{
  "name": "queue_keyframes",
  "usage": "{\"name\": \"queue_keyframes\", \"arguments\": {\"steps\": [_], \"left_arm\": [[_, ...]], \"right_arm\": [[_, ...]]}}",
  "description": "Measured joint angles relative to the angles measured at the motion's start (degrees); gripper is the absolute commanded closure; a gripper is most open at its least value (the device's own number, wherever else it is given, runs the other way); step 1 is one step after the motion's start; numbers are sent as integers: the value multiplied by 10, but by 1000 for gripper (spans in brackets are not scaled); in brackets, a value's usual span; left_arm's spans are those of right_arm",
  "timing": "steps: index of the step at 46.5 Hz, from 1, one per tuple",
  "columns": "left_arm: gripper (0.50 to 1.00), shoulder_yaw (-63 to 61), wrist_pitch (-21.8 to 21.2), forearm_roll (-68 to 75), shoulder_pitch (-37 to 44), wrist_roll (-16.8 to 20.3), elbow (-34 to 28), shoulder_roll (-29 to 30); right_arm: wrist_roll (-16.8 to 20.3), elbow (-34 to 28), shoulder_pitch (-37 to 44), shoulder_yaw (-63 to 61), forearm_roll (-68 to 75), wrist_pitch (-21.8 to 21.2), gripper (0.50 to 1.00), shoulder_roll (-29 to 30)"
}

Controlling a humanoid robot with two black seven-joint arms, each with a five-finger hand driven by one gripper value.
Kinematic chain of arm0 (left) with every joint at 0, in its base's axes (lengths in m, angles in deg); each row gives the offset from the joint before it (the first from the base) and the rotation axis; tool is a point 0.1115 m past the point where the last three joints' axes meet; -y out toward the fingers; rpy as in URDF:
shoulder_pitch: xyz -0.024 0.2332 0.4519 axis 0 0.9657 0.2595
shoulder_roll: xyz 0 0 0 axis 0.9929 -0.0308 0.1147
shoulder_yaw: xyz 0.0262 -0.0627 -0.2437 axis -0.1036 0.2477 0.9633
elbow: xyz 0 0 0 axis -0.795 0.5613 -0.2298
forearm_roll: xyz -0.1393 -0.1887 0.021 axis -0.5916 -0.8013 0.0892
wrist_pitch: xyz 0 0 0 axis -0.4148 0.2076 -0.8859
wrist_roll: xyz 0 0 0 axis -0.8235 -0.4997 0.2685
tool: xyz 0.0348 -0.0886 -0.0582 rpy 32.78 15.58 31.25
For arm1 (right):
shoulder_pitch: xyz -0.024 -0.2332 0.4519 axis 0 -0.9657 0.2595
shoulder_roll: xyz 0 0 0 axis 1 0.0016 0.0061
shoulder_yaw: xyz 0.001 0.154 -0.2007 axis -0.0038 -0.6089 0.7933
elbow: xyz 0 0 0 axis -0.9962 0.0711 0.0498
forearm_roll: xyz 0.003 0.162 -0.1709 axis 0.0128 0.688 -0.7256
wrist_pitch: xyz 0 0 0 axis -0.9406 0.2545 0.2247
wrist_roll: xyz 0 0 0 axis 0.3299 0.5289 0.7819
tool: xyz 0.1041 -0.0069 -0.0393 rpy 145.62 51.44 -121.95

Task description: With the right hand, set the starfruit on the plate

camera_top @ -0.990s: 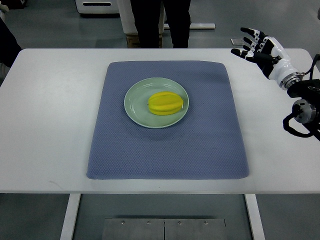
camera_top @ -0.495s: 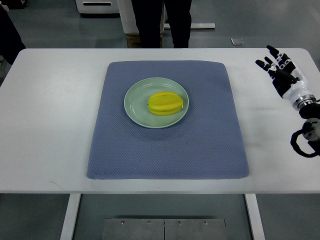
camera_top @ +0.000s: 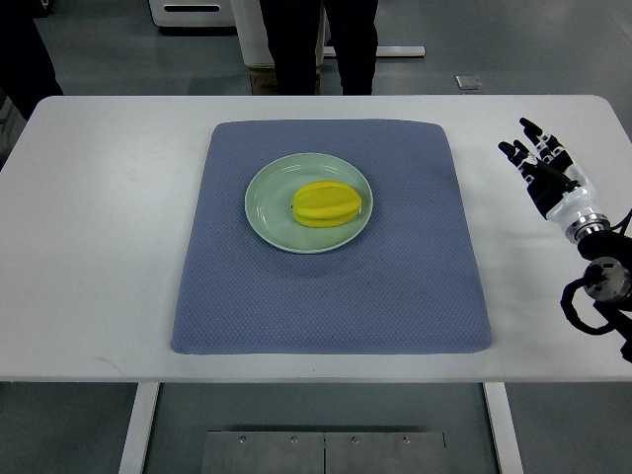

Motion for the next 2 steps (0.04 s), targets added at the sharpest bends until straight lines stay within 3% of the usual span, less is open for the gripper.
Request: {"name": "queue_keyframes", "arguments": {"steps": [2], "left_arm": [[500,0,0,0,0,0,0,0]], "right_arm": [[0,0,0,0,0,0,500,0]]}}
